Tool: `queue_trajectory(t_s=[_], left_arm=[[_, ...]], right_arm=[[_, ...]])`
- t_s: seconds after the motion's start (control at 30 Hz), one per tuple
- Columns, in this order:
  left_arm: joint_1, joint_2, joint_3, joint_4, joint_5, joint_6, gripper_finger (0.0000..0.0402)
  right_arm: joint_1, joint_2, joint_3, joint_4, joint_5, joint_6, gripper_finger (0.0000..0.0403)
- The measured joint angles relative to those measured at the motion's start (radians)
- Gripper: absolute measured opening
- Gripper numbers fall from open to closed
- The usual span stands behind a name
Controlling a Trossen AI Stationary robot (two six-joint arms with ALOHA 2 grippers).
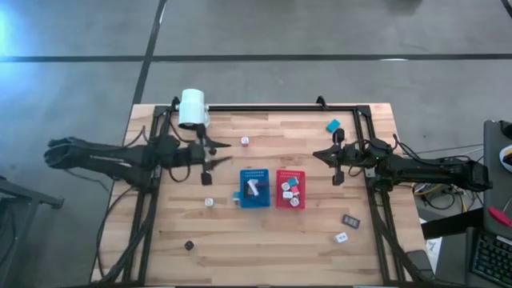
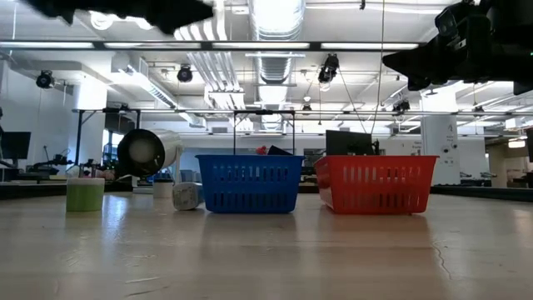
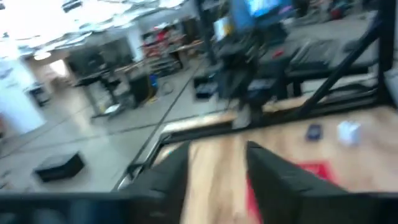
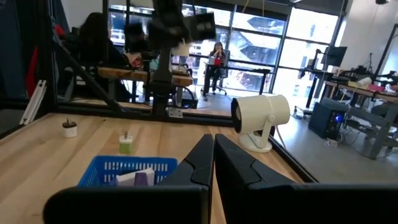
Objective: Sort adapters and digital timers
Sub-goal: Put the bottom right white charger adaptor into the red bin
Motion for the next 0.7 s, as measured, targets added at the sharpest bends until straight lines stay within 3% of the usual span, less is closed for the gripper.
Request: queue_trajectory(t_s=[0.17,0.43,0.7], left_arm=[[0.164,-0.095,-0.198,0.021,0.019,-0.053,0.0017],[0.382,-0.145,-0.314,0.02,0.191,-0.164,0.0004],[0.409,-0.129,-0.315,-0.096,0.204,-0.185,0.0007]], right_arm=[[0.0,0.0,0.0,0.006,0.0,-0.007,0.0008],[0.0,0.0,0.0,0.011,0.0,-0.002,0.0008],[0.0,0.0,0.0,0.01,0.002,-0.012,0.0008]])
